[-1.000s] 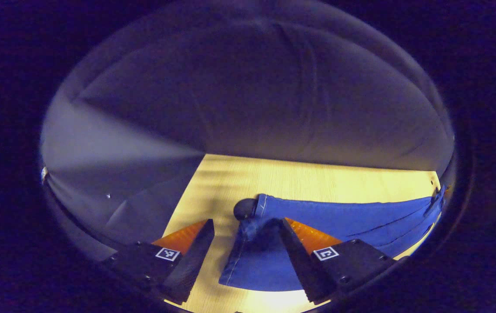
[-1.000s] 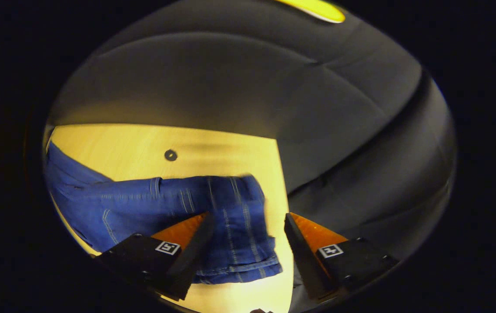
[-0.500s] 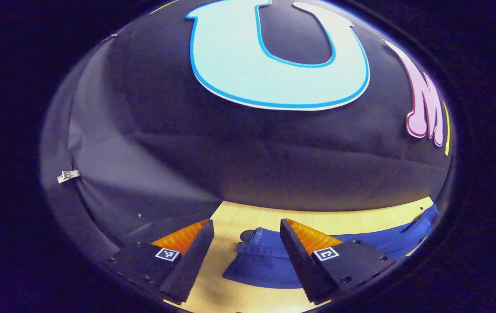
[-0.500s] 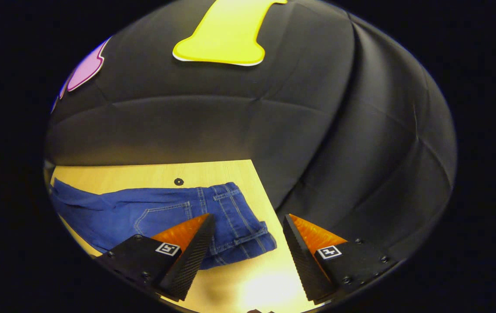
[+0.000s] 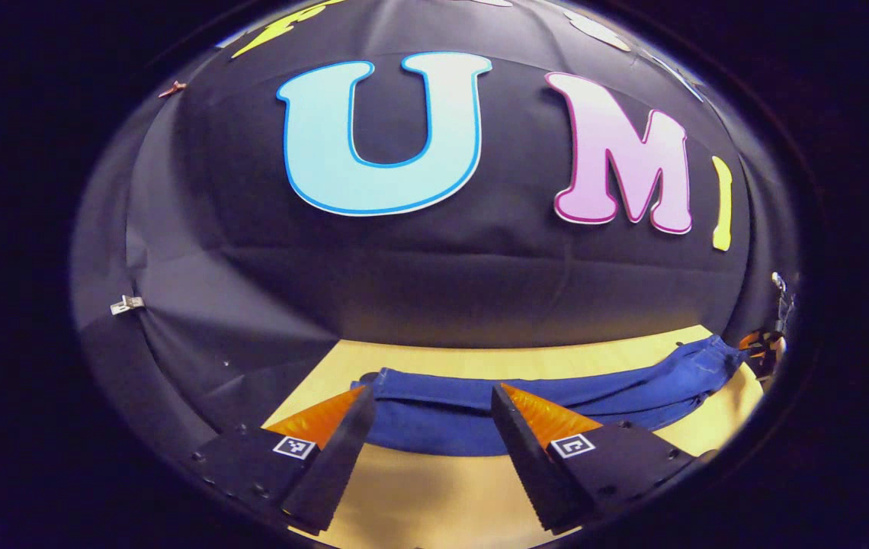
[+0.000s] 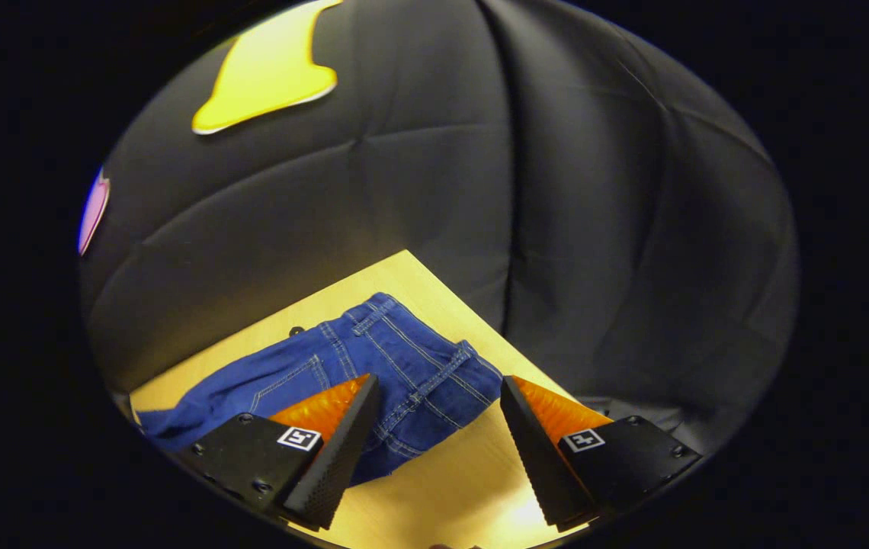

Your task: Grasp the waist and the cuffs of the jeans and fold them to make the two legs overlap; first hold the waist and fold one-third of the jeans toward the cuffs, then hold the cuffs and fold the remaining one-third in the same direction to finish folding.

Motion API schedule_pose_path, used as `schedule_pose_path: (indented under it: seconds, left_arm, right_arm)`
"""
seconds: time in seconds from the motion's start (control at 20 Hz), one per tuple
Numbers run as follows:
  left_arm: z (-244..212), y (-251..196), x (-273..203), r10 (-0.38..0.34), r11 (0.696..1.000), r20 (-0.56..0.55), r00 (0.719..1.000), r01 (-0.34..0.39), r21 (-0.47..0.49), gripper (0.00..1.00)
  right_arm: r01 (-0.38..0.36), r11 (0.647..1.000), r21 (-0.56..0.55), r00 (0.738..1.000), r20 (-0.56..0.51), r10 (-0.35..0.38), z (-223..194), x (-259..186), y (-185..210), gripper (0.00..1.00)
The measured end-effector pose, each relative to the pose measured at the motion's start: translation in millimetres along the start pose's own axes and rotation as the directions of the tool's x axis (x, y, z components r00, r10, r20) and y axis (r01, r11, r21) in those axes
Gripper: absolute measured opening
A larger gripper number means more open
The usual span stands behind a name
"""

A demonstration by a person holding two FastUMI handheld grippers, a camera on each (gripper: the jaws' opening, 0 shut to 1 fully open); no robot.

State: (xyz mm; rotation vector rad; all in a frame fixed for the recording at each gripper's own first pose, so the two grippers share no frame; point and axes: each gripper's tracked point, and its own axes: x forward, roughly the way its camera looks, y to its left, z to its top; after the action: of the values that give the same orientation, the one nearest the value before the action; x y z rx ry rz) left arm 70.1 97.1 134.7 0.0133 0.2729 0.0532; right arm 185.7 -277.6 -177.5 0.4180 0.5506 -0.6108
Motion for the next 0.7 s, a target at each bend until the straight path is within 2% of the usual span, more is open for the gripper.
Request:
schedule_pose_path:
  seconds: [0.15, 0.3, 0.5, 0.6, 0.65, 0.7]
  left_arm:
    - [-7.8, -27.2, -10.8, -0.035, 0.998, -0.017, 0.999, 0.035, 0.043, 0.96]
    - [-13.2, -44.2, -11.2, -0.074, 0.997, -0.032, 0.997, 0.074, 0.02, 0.96]
    - [-16.6, -50.5, -9.4, -0.07, 0.997, -0.041, 0.997, 0.07, 0.006, 0.96]
    - [-16.7, -54.7, -9.6, -0.075, 0.997, -0.04, 0.996, 0.076, 0.003, 0.96]
    - [-17.1, -55.9, -9.2, -0.077, 0.997, -0.039, 0.996, 0.077, 0.003, 0.96]
    - [-17.8, -57.7, -8.9, -0.079, 0.997, -0.041, 0.996, 0.079, 0.004, 0.96]
  right_arm:
    - [0.073, 0.996, 0.041, 0.997, 0.009, -0.073, -7.3, 20.7, -17.5, 0.99]
    - [0.053, 0.99, 0.134, 0.998, -0.027, -0.05, -22.6, 33.5, -8.4, 0.99]
    - [0.076, 0.991, 0.106, 0.996, 0.039, -0.081, -12.9, 32.0, -14.4, 1.0]
    - [0.064, 0.992, 0.106, 0.997, 0.031, -0.067, -13.6, 28.6, -10.5, 0.91]
    - [0.054, 0.993, 0.104, 0.996, 0.061, -0.061, -10.2, 32.5, -8.7, 0.74]
    - [0.028, 0.991, 0.129, 0.999, 0.037, -0.033, -19.1, 33.1, -1.8, 0.69]
